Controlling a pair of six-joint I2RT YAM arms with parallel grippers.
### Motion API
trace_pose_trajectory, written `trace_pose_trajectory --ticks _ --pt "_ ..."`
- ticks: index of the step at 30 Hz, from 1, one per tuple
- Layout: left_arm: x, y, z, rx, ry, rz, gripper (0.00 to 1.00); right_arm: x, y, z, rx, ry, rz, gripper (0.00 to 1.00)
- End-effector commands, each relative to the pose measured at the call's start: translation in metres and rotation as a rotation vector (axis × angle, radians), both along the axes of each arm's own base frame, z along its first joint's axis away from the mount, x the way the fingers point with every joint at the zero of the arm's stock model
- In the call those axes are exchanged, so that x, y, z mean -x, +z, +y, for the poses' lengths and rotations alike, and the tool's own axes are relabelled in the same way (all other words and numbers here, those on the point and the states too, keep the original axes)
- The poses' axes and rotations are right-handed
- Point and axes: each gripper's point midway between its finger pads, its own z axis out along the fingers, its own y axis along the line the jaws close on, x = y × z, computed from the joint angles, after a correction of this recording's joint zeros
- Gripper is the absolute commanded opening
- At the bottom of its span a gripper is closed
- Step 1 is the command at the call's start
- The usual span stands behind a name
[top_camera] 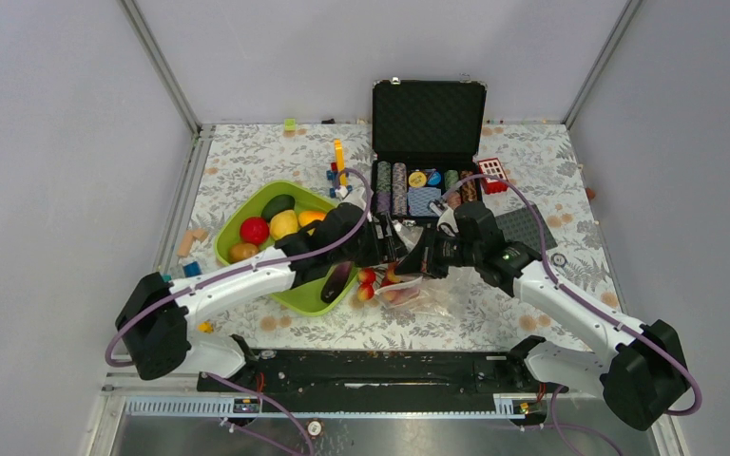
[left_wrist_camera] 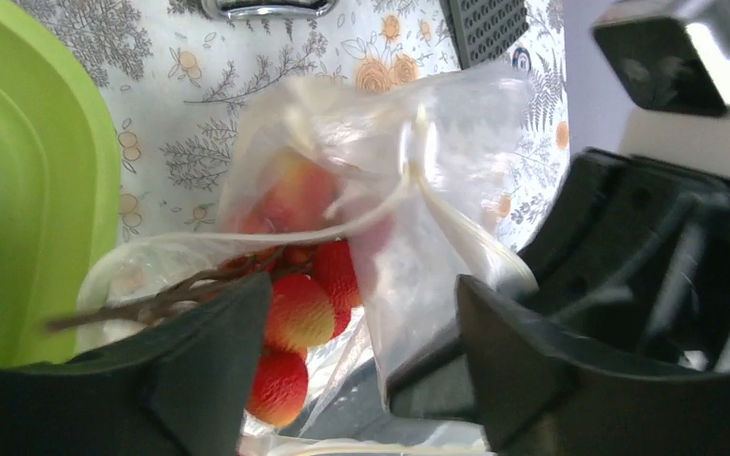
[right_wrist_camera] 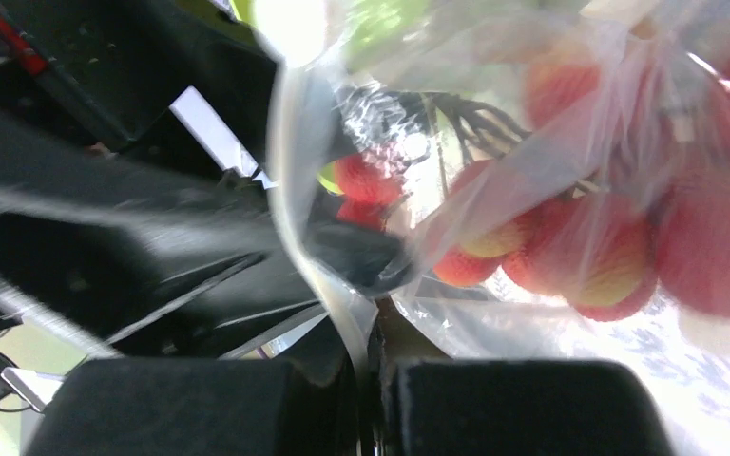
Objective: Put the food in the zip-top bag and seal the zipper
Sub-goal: Place the fake fruit in the zipper food storage bag.
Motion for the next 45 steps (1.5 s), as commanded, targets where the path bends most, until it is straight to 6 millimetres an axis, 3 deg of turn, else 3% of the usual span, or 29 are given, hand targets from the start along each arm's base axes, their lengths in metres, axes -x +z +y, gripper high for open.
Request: trace_pose_trajectory --ticks 1,2,7,10,13,19,25,31,36,41,45 --pt "0.016 0.080 0.000 0.133 -0.119 -0.174 0.93 -0.011 0.001 -0.004 0.006 -0.077 0.018 0.00" --pt "0.019 0.088 0.004 0.137 -0.132 -0.199 0.98 -0.013 0.000 -0.004 0.007 -0.083 0.022 0.00" --pt "0.029 0.102 0.041 0.092 -0.103 -0.304 0.99 -0.016 0.003 -0.004 0.002 -0.093 0.023 0.00" --pt "0.030 0.088 0.073 0.014 -0.020 -0.310 0.99 -0.017 0.007 -0.004 -0.002 -0.096 0.007 0.00" --pt "0.043 0.063 0.090 -0.027 -0.023 -0.278 0.99 -0.017 0.010 -0.005 -0.007 -0.093 -0.005 0.00" --pt "0.081 0.023 0.085 -0.001 -0.183 -0.164 0.99 -0.013 0.012 -0.002 -0.018 -0.065 0.001 0.00" --pt "0.083 -0.012 0.074 -0.032 -0.219 -0.082 0.91 -0.011 0.010 -0.002 -0.020 -0.055 0.010 0.00" --pt "0.080 -0.015 0.048 -0.004 -0.280 -0.056 0.74 -0.009 0.009 -0.003 -0.021 -0.057 0.009 0.00" --pt "0.072 -0.016 0.047 -0.027 -0.259 -0.068 0.43 -0.006 0.008 -0.004 -0.022 -0.048 0.007 0.00" --pt "0.069 -0.013 0.047 -0.027 -0.249 -0.085 0.41 -0.003 0.007 -0.005 -0.024 -0.032 0.002 0.00" --pt "0.068 -0.007 0.044 -0.012 -0.256 -0.097 0.27 0.000 0.007 -0.004 -0.023 -0.008 -0.009 0.00"
